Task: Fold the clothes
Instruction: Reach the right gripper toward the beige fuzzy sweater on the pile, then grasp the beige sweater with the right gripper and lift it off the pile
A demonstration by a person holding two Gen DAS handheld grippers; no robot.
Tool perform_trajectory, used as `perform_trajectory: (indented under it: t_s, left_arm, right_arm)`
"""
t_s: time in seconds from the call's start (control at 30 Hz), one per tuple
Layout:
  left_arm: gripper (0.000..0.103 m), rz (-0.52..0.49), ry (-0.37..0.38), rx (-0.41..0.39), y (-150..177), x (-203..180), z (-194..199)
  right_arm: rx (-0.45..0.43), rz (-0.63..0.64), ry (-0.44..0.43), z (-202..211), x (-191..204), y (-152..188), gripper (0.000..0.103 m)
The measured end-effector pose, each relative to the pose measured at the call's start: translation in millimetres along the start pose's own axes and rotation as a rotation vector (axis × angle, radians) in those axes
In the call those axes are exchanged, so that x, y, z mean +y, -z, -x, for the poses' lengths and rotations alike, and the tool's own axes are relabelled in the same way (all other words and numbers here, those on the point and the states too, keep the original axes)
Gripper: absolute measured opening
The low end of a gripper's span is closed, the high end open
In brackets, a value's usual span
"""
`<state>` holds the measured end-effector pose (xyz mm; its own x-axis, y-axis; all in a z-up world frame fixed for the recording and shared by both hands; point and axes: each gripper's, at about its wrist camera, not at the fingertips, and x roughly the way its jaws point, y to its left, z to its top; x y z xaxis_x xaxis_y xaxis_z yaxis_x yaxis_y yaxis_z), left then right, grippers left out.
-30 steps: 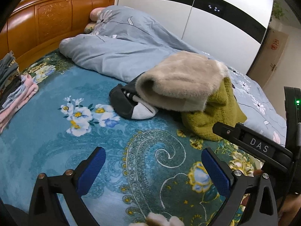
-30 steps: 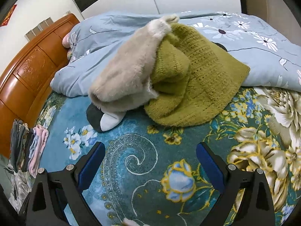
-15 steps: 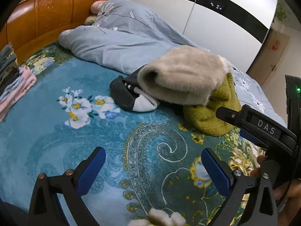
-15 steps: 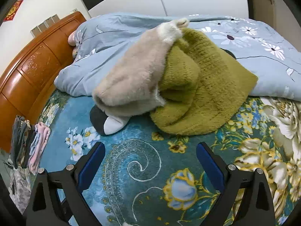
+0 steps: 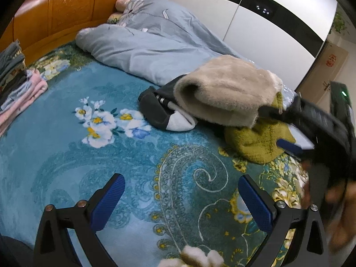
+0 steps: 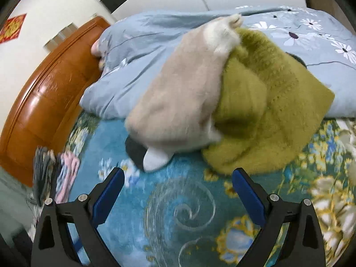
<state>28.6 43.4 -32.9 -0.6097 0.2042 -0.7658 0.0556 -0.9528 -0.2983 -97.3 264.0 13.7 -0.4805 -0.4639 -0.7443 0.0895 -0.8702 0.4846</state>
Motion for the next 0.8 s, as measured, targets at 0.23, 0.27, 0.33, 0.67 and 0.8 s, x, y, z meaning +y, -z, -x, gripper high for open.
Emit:
perform_trajectory:
  t_s: [0.23, 0.27, 0.33, 0.67, 0.8]
  left_arm:
    - [0.103, 0.128, 0.070, 0.031, 1.1, 29.8, 5.7]
    - [0.103, 0.144, 0.072, 0.029, -0.5, 32.6, 7.5]
    - [0.103, 0.180, 0.078, 0.013, -4.3, 38.6, 12.7]
    - [0.103, 0.662, 0.131, -0.279, -20.0, 139.8, 75.3]
    - [0.103, 0.809, 0.138, -0.253, -5.9, 188.1, 71.6]
  right_arm:
    - [-0.089, -0.119, 0.036, -22.5, -15.3, -63.6, 0.081]
    - [-0.090, -0.141, 0.043, -27.2, -15.9, -70.2, 0.070]
    - [-0.096, -0.164, 0.014, -33.0, -13.4, -82.4, 0.067]
    - [-0.088, -0.181, -0.054, -39.0, -13.2, -95.6, 0.046]
    - [-0.080, -0.180, -0.084, -36.8, -12.9, -94.2, 0.038]
